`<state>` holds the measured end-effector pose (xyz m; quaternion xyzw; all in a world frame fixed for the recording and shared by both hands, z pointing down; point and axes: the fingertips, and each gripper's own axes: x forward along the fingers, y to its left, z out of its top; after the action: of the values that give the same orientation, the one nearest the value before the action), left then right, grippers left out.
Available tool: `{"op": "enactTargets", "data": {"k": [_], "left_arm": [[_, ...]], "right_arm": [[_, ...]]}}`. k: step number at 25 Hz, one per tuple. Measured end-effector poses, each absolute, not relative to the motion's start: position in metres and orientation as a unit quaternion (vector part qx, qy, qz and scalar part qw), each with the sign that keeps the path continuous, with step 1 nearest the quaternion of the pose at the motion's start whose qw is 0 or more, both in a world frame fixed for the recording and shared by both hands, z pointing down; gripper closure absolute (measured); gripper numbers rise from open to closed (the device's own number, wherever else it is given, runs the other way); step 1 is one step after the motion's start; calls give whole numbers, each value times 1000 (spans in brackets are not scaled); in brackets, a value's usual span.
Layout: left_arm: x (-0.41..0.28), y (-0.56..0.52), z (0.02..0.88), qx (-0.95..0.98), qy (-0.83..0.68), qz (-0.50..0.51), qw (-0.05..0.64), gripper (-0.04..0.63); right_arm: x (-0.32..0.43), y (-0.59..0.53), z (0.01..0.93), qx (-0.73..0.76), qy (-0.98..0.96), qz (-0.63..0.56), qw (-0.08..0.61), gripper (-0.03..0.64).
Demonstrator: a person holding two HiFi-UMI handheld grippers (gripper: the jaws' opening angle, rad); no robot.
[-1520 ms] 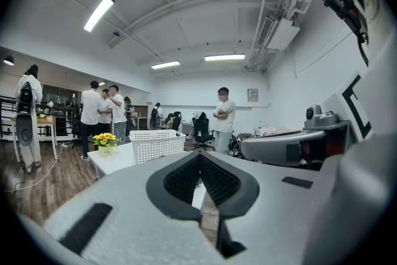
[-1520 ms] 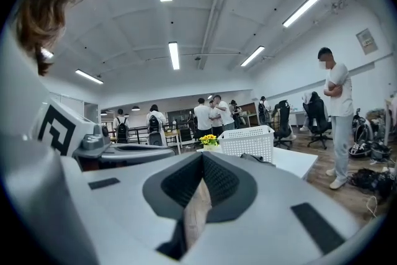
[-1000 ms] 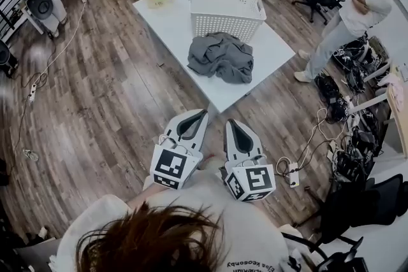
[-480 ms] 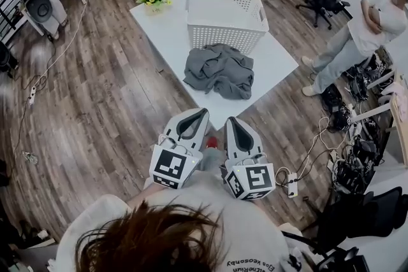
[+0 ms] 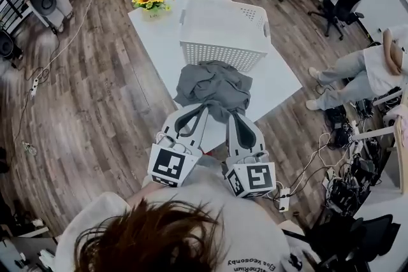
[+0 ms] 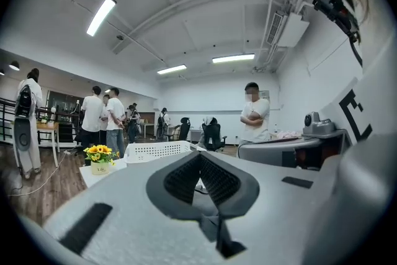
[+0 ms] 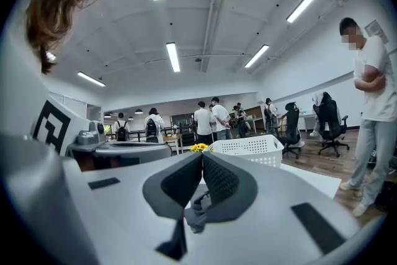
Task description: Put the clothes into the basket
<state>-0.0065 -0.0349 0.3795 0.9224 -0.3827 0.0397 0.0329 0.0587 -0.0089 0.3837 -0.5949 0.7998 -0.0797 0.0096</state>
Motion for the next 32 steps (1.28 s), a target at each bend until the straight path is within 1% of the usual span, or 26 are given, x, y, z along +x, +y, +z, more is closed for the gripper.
{"op": "enactTargets", "data": {"k": [8, 12, 17, 18, 20, 22, 23, 25, 26, 28, 32], "left_arm": [[11, -80, 383, 909, -413, 39, 36, 586], [9, -103, 392, 906, -418, 57, 19, 586], [8, -132, 415, 907, -411, 82, 33, 586], [8, -136, 423, 908, -407, 90, 30, 586], [7, -143, 439, 910, -401, 106, 19, 584], [3, -148, 458, 911, -393, 122, 23, 581], [2, -150, 469, 912, -387, 131, 31, 555], [1, -154, 489, 915, -371, 150, 52, 416], [1, -155, 497, 917, -361, 159, 62, 377], [2, -158, 510, 919, -346, 173, 76, 321], [3, -166, 526, 922, -322, 193, 98, 249]], "right_arm": [[79, -55, 391, -565, 820, -88, 5, 603], [83, -74, 397, -561, 822, -97, -2, 602], [96, -97, 412, -565, 817, -116, -1, 599], [98, -101, 418, -563, 818, -118, -6, 581], [98, -106, 433, -554, 823, -127, -16, 474], [94, -109, 448, -544, 827, -137, -29, 396], [93, -110, 455, -540, 829, -139, -36, 368], [90, -114, 468, -535, 831, -146, -47, 328], [90, -116, 473, -533, 831, -150, -52, 306], [91, -120, 484, -528, 832, -159, -64, 275], [92, -125, 507, -510, 837, -175, -97, 219]]}}
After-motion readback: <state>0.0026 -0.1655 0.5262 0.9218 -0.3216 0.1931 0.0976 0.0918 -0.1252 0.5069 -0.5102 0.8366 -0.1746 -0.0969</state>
